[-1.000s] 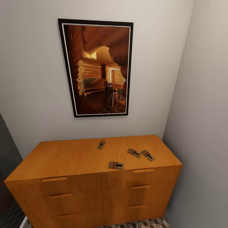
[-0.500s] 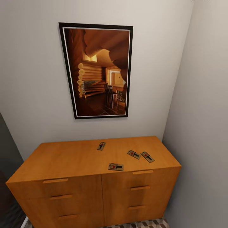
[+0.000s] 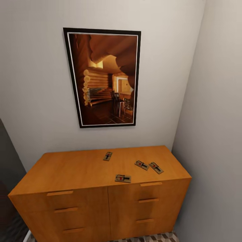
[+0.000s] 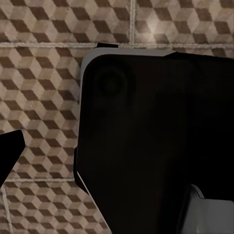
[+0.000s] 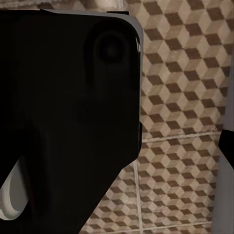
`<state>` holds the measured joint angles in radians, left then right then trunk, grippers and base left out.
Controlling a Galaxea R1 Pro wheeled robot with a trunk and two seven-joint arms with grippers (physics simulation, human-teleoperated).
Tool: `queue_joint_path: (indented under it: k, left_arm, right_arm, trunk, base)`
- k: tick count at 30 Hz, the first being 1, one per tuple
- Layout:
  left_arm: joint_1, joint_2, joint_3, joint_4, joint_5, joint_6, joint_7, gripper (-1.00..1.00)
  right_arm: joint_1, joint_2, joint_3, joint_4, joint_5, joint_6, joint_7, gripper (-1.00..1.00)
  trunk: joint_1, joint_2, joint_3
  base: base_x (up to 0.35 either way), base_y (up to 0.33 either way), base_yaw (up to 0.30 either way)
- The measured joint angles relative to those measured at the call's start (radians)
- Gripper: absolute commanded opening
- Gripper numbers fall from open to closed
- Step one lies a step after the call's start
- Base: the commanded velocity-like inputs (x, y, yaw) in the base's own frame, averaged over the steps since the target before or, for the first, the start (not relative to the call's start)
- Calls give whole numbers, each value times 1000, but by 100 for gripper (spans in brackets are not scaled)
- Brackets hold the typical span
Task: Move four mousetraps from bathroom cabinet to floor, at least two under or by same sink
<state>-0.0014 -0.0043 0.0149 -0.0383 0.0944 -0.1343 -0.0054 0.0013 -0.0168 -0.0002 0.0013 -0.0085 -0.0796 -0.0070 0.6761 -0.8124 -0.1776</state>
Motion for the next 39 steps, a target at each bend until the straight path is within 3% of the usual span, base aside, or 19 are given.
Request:
queue_joint_path:
  k: [22,39]
  left_arm:
    - [0,0,0,0,2,-1,2,100]
    - [0,1,-2,0,61,-2,3,100]
  right_arm:
    - [0,10,-6,-11,1,-3,-2,100]
    - [-1,3,-5,-11,3,-4,-1,100]
  trunk:
    - [-84,154,69]
    - [-150,274,123]
  base:
    - [0,0,0]
    - [0,0,0]
